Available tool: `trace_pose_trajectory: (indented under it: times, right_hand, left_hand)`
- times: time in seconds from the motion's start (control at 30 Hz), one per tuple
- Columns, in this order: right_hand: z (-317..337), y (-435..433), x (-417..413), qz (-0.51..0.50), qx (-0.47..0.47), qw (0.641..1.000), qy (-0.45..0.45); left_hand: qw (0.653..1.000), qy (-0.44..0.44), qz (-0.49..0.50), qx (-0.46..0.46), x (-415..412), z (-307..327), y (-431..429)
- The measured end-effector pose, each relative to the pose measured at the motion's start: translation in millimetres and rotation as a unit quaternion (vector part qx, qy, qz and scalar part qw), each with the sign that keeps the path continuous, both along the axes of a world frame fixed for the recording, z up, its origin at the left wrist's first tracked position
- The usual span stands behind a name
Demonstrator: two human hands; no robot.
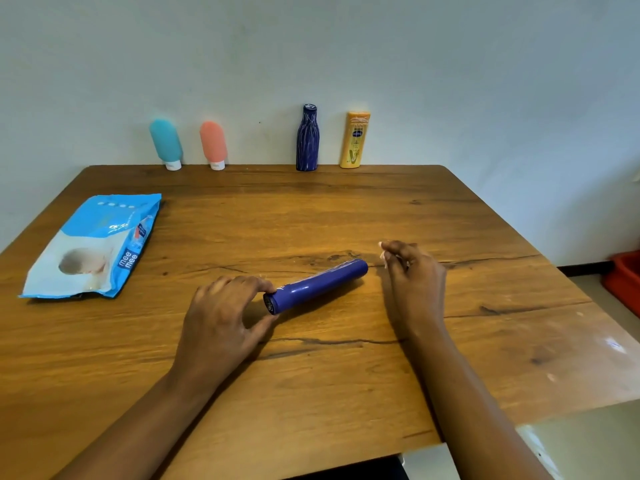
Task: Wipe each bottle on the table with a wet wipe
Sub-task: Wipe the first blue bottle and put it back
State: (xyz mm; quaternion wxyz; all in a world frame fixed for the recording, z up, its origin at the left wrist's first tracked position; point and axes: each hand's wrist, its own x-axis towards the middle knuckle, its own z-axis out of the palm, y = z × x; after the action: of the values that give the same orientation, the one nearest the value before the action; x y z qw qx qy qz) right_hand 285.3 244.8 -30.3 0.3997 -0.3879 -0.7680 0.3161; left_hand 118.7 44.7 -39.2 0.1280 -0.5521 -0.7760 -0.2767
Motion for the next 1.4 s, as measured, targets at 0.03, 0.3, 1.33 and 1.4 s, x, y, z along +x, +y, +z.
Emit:
trace_pose_trajectory:
  times: [0.03,0.3,1.33,1.4]
  right_hand:
    - [0,-3,-1,-0.002,0.002,1.000,0.009]
    - [-3,-21,0,0.023,0.064,0.997,0.041]
    - [22,-100,-40,0.200,0.190,0.930,-0.242]
    - [25,-98,-41,0.178,0.178,0.936,-0.245]
  left_hand:
    - [1.000,-0.002,0.009,-0.013,1,0,0]
    - [0.972,-0.232,0.026,-0.042,0,5,-4]
    - [0.954,-0.295,0.038,-0.035,4,3,-5]
    - [0.959,-0.278,0.039,-0.033,5,2,-5]
